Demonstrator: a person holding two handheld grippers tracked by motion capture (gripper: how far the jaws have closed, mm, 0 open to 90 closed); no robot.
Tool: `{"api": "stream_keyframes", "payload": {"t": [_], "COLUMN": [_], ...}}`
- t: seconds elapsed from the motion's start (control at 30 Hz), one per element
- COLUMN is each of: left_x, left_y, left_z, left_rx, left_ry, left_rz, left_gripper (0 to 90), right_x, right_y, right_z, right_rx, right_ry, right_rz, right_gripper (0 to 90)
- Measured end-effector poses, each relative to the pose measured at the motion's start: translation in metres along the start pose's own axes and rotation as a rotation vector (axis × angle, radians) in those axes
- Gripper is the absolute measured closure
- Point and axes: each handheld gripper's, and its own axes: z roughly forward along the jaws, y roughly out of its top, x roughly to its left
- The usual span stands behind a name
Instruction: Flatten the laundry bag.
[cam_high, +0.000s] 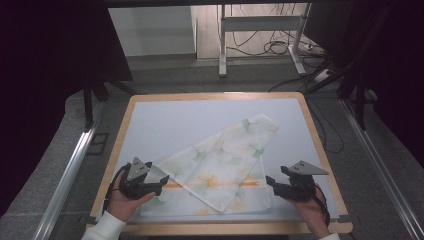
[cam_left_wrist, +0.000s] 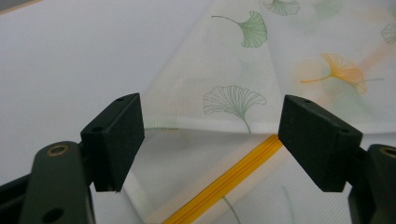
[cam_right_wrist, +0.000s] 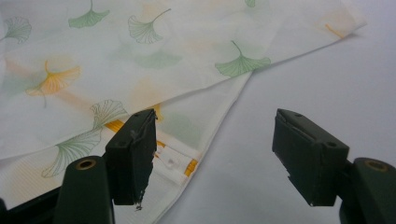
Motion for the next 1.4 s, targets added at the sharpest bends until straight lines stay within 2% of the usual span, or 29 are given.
{"api": "stream_keyframes", "payload": {"t": [0.47,0.67,0.77,0.8,0.83,0.87,0.9,0.93,0.97,1.03,1.07,1.27,1.4], "left_x": [-0.0012,-0.0020,-0.0023,-0.0024,-0.0024,-0.0029,-0.0029,-0.0034,-0.0040,-0.0043,-0.0049,-0.0060,-0.0086], "left_y": [-0.0011,-0.0014,-0.0012,-0.0013,-0.0013,-0.0014,-0.0014,-0.0014,-0.0013,-0.0012,-0.0010,-0.0006,-0.0001], "left_z": [0.0031,0.0038,0.0039,0.0042,0.0042,0.0045,0.0045,0.0047,0.0048,0.0047,0.0046,0.0052,0.0042], "left_rx": [0.021,0.025,0.026,0.027,0.027,0.028,0.028,0.030,0.032,0.033,0.033,0.035,0.026], "left_ry": [-0.021,-0.019,-0.020,-0.020,-0.020,-0.021,-0.021,-0.023,-0.024,-0.023,-0.024,-0.028,-0.033], "left_rz": [0.010,0.014,0.017,0.020,0.020,0.021,0.021,0.021,0.024,0.027,0.030,0.033,0.033], "left_gripper": [22.2,22.2,22.2,22.1,22.1,22.1,22.1,22.1,22.1,22.1,22.1,22.1,22.1], "right_x": [0.0004,0.0004,0.0009,0.0016,0.0016,0.0029,0.0029,0.0034,0.0037,0.0037,0.0034,0.0034,0.0064], "right_y": [-0.0029,-0.0029,-0.0030,-0.0025,-0.0025,-0.0019,-0.0019,-0.0016,-0.0002,0.0002,0.0005,0.0005,0.0004], "right_z": [0.0053,0.0050,0.0048,0.0042,0.0042,0.0034,0.0034,0.0028,0.0009,0.0003,-0.0009,-0.0004,-0.0006], "right_rx": [0.067,0.068,0.071,0.073,0.073,0.069,0.069,0.063,0.053,0.047,0.046,0.055,0.059], "right_ry": [-0.009,-0.002,0.015,0.026,0.026,0.037,0.037,0.035,0.042,0.046,0.051,0.083,0.094], "right_rz": [-0.002,0.004,-0.004,-0.012,-0.012,-0.019,-0.019,-0.022,-0.023,-0.025,-0.027,-0.037,-0.043], "right_gripper": [31.2,33.4,40.7,46.0,46.0,54.8,54.8,58.9,67.5,70.6,76.3,85.6,88.2]}}
